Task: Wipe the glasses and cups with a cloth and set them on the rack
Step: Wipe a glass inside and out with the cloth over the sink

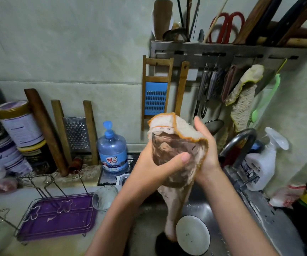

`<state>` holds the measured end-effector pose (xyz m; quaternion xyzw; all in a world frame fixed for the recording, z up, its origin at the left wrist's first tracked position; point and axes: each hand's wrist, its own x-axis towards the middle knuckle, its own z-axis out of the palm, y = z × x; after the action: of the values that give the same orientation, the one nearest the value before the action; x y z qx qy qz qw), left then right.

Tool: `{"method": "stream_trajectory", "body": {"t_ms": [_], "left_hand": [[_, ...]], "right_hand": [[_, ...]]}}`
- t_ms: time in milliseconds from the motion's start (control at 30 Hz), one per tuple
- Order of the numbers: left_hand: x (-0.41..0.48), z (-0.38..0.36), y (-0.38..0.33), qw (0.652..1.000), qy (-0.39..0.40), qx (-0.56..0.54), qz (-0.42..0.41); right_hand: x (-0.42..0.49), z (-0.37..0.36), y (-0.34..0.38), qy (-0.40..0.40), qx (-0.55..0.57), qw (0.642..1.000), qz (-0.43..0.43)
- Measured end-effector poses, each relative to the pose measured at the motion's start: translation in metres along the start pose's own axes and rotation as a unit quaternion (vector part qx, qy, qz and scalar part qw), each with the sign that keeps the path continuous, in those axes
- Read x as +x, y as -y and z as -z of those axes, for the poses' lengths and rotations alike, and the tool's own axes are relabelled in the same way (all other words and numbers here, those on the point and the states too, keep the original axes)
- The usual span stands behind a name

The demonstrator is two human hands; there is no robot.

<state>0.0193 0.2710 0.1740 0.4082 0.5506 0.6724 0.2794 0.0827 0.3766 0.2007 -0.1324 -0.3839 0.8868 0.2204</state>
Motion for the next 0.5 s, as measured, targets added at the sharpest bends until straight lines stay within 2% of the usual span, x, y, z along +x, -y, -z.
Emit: {"method": "stream_trajectory", "body": {"t_ms": [100, 200, 267, 367, 500], "left_hand": [[-0.002, 0.008, 0.001, 0.999, 0.041, -0.014, 0.017], [-0.002, 0.008, 0.001, 1.000, 0.004, -0.019, 0.012], [0.000, 0.004, 0.003, 0.999, -0.050, 0.007, -0.011], [0.007, 0.002, 0.009, 0.989, -0.148, 0.025, -0.018], [0.012, 0.001, 0.009, 0.986, -0.165, 0.031, 0.016]], "right_hand": [[0.000, 0.001, 0.004, 0.031, -0.021, 0.999, -0.015], [-0.003, -0.004, -0.006, 0.017, 0.014, 1.000, 0.019], [-0.005, -0.005, -0.014, -0.001, 0.027, 0.998, 0.053], [-0.011, -0.006, -0.027, -0.038, -0.066, 0.984, 0.162], [-0.025, -0.006, -0.052, 0.002, -0.268, 0.910, 0.316]]}}
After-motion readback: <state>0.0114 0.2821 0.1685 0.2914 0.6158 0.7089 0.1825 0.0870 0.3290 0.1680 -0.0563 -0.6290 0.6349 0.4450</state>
